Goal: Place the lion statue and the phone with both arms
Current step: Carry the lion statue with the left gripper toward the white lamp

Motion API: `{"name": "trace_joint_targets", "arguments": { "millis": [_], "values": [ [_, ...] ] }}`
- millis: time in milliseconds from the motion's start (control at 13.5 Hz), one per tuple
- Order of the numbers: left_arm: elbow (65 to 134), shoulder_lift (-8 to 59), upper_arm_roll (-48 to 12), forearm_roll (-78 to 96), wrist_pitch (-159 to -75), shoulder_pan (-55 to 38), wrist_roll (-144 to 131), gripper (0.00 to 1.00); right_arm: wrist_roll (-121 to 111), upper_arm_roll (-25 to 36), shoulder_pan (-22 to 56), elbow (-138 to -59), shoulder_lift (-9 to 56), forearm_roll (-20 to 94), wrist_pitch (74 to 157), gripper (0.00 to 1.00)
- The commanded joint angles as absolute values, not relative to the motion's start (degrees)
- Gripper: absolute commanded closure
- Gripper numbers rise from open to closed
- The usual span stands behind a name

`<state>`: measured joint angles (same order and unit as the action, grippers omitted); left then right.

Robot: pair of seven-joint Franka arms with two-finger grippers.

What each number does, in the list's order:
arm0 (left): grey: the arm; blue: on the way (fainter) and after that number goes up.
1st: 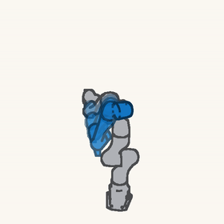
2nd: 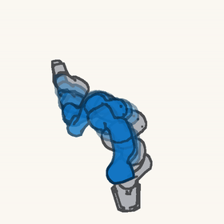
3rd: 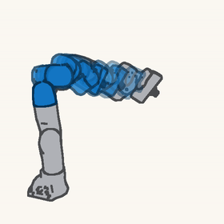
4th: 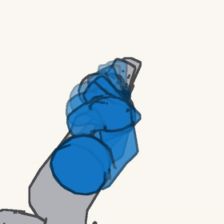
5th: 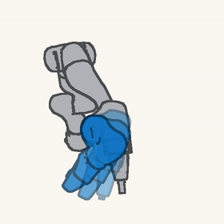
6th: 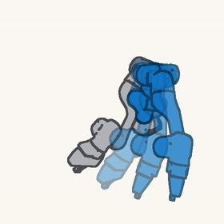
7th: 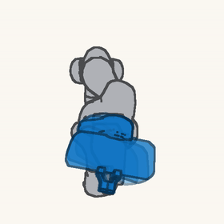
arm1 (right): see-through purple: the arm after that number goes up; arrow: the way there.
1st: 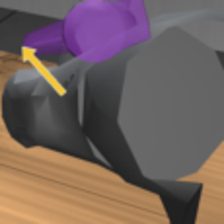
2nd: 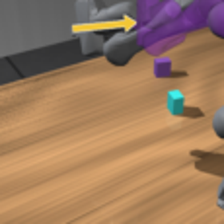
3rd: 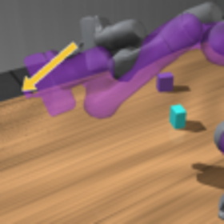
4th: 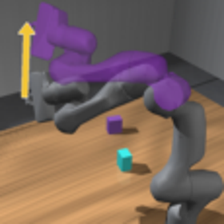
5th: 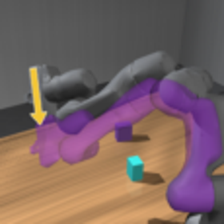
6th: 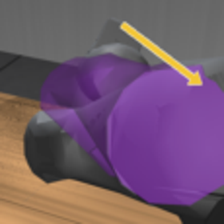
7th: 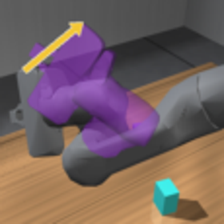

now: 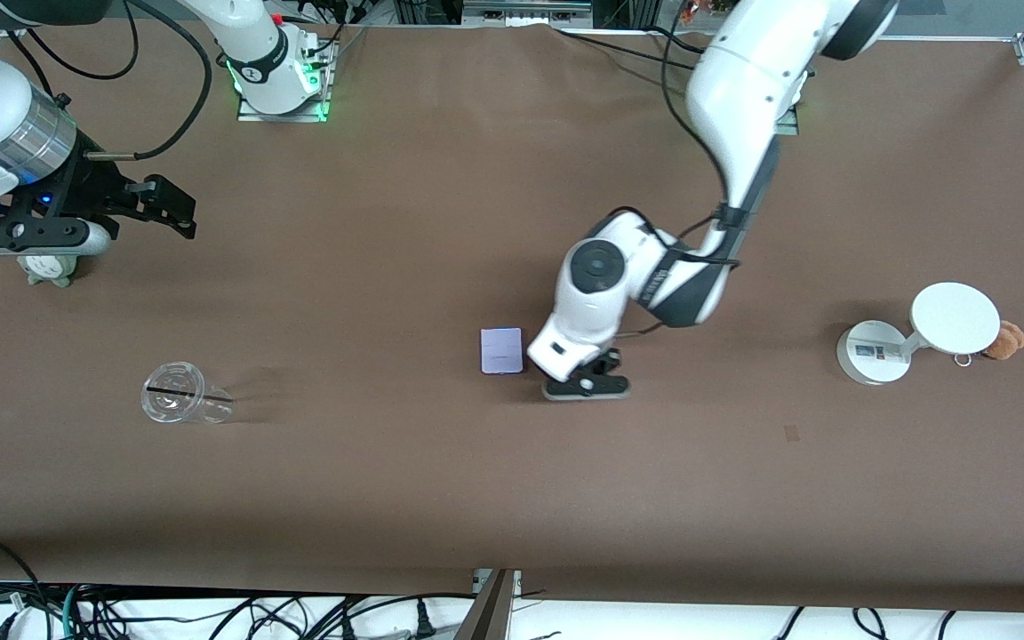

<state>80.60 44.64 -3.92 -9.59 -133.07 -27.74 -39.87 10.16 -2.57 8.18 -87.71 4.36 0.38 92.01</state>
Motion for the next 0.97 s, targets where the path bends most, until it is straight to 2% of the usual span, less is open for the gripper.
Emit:
{"name": "trace_joint_targets", "arguments": {
  "millis": [0, 372, 594, 743, 892],
  "values": [
    [93.66, 33.07, -4.48, -8.53, -132.89, -22.34, -33.42, 1.0, 9.4, -2.55, 7.91, -86.57, 4.83, 0.88, 91.85, 0.0],
    [106.94, 23.48, -2.65, -8.44, -133.42, -11.0, -18.93, 1.0, 9.4, -2.55, 7.82, -86.57, 4.83, 0.88, 91.93, 0.0],
    [108.89, 22.15, 2.18, -8.26, -133.42, -8.01, -10.31, 1.0, 9.4, -2.55, 7.82, -86.57, 4.83, 0.88, 91.93, 0.0],
    [109.95, 22.41, 2.37, -4.51, -134.55, -4.76, -9.41, 1.0, 9.4, -2.55, 7.82, -86.66, 4.83, 0.88, 91.93, 0.0],
    [112.75, 23.11, 2.37, -3.52, -140.16, -2.29, -8.88, 1.0, 9.4, -2.55, 7.82, -86.57, 4.92, 0.88, 91.93, 0.0]
  ]
}}
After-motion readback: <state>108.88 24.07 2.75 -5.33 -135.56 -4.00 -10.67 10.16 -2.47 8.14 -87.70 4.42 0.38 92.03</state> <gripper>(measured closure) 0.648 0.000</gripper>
